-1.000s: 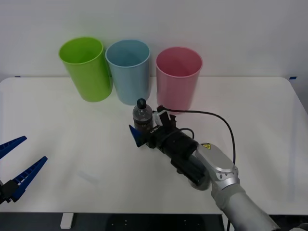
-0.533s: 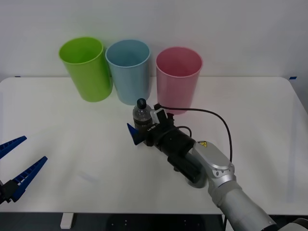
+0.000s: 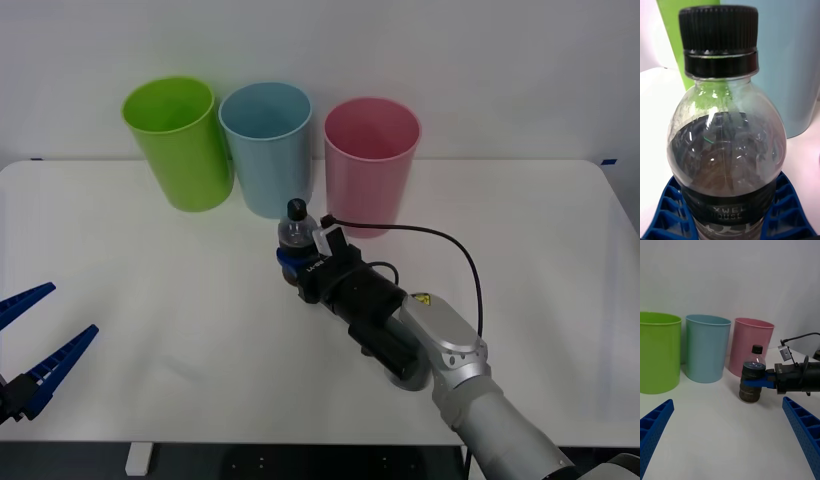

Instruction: Grasp the object on the table and drop it into the matching bin: aluminum can to the light blue bin, PET bottle to the pink bin.

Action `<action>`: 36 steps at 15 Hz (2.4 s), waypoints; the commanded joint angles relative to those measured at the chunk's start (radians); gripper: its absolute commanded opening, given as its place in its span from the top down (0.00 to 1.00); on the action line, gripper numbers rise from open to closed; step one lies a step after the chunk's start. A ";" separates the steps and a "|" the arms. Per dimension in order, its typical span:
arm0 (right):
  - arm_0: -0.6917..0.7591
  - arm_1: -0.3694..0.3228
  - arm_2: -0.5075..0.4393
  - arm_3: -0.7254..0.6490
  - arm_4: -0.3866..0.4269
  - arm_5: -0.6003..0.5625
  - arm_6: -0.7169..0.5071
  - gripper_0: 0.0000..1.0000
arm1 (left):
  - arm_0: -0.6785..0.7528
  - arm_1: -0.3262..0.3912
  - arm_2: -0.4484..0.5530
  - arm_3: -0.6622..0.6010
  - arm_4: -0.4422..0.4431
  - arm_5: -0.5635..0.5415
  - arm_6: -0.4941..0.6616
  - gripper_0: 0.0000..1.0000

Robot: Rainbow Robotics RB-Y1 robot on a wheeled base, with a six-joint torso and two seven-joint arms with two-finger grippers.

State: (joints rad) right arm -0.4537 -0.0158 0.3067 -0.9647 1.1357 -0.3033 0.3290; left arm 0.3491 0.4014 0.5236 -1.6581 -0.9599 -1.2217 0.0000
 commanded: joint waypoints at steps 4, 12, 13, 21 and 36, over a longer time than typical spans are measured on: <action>0.001 -0.036 0.025 -0.042 -0.050 0.001 -0.010 1.00 | 0.000 0.000 0.000 0.000 0.000 0.000 0.000 0.00; 0.049 -0.194 0.126 -0.233 -0.212 0.041 -0.061 1.00 | 0.000 0.000 0.000 0.000 0.000 0.000 0.000 0.00; 0.078 -0.214 0.126 -0.282 -0.211 0.041 -0.097 1.00 | 0.000 0.000 0.000 0.000 0.000 0.000 0.000 0.00; 0.253 -0.386 0.137 -0.672 -0.194 0.039 -0.347 1.00 | 0.000 0.000 0.000 0.000 0.000 0.000 0.000 0.00; 0.026 -0.651 0.081 -0.830 -0.205 0.038 -0.696 1.00 | 0.000 0.000 0.000 0.000 0.000 0.000 0.000 0.00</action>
State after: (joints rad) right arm -0.4081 -0.6529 0.3882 -1.8031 0.9383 -0.2643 -0.3594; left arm 0.3491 0.4014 0.5236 -1.6581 -0.9599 -1.2217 0.0000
